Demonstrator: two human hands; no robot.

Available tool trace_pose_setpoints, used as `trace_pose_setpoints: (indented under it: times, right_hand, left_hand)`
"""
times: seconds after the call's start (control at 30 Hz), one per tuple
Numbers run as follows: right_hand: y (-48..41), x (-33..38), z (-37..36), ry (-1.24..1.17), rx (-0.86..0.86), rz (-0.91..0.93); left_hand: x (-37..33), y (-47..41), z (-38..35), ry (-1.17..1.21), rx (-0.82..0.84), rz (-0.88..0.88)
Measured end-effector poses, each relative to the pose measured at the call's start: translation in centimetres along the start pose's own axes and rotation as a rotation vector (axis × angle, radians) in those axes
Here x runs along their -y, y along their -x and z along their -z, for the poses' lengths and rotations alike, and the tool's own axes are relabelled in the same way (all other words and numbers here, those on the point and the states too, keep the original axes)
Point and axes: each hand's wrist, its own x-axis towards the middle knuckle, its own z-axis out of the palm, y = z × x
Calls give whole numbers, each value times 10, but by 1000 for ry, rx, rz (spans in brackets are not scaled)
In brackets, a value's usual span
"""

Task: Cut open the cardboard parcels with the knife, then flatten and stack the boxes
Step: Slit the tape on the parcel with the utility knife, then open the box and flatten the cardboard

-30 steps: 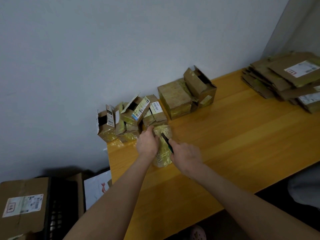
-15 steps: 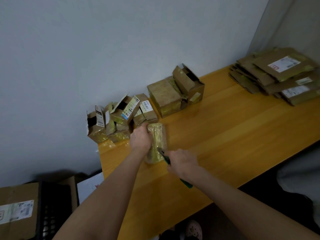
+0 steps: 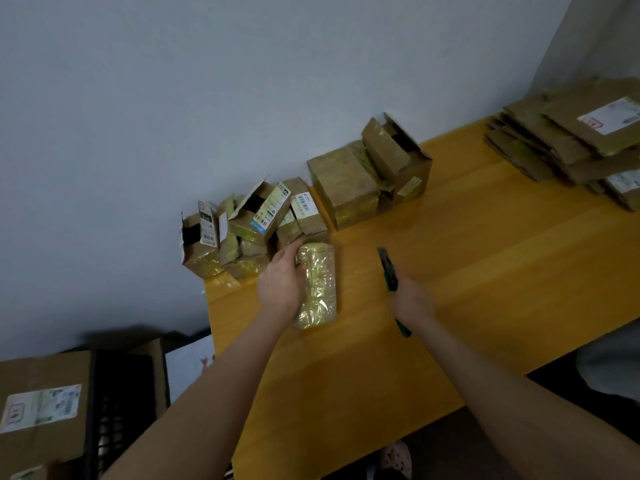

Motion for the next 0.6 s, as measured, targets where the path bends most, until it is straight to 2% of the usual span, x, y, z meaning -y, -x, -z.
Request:
trace_pose_setpoints:
  times: [0.2, 0.27, 0.33, 0.4, 0.47, 0.6]
  right_hand:
    - [-30, -13, -24, 95, 44, -68]
    - [-25, -4, -19, 182, -24, -12]
    - [-15, 18, -16, 60, -45, 152]
    - [-1, 49, -18, -187, 136, 264]
    - [6, 74, -26, -283, 236, 274]
    - [6, 87, -37, -255, 108, 220]
  left_hand:
    - [9, 2, -2, -18, 54, -26]
    - [11, 3, -1, 4, 89, -23]
    - [11, 4, -1, 41, 134, 1]
    - [10, 5, -1, 73, 158, -2]
    - [9, 6, -3, 82, 167, -28]
    - [12, 7, -6, 111, 130, -3]
